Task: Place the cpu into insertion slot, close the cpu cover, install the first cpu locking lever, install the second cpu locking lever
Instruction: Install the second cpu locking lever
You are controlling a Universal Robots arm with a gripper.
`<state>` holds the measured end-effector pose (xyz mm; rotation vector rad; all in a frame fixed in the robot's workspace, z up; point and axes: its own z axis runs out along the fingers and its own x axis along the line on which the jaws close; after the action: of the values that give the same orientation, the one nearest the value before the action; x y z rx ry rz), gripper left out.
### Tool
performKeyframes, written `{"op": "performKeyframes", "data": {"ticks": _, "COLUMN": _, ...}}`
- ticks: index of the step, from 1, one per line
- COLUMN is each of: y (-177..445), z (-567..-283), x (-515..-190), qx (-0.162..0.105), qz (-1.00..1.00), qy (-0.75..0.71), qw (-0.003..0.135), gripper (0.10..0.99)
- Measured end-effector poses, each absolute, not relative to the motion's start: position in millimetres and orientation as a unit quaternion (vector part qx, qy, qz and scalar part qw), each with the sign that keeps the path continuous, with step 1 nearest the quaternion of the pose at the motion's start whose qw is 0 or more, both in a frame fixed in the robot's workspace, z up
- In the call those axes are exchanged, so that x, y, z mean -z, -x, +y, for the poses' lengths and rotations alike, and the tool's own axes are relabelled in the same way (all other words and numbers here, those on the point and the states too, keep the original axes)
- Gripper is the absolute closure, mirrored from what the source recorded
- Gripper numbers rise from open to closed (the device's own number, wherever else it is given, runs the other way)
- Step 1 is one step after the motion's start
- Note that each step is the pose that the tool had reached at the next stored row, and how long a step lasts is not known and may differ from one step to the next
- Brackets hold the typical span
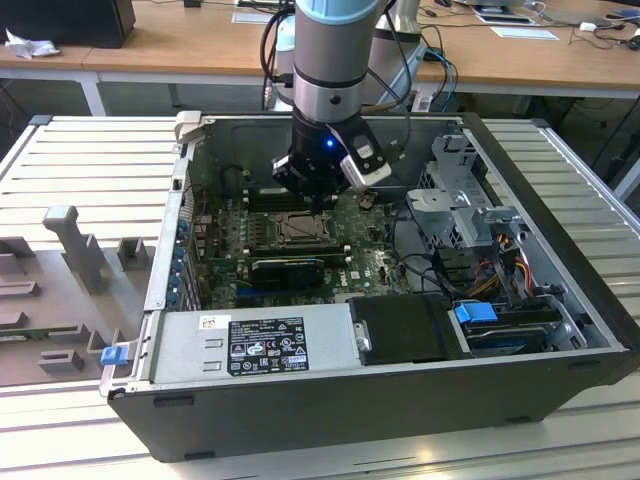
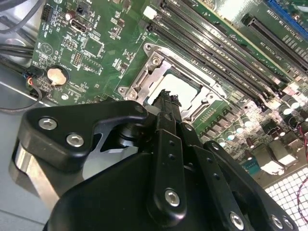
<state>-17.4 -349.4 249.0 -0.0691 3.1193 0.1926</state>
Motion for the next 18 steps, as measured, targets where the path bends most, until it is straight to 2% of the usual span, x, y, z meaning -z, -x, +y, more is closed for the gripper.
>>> {"op": "performKeyframes", "data": {"ticks": 16, "y": 19, "z": -363, "x": -245, "qx": -0.062, "qz": 0.998, "qy": 0.022, "qw": 0.008, "gripper": 0.98}}
{"op": "performKeyframes", "data": {"ticks": 17, "y": 19, "z": -365, "x": -244, "qx": -0.062, "qz": 0.998, "qy": 0.022, "qw": 0.006, "gripper": 0.98}}
{"op": "performKeyframes", "data": {"ticks": 18, "y": 19, "z": -367, "x": -242, "qx": -0.062, "qz": 0.998, "qy": 0.021, "qw": -0.004, "gripper": 0.98}}
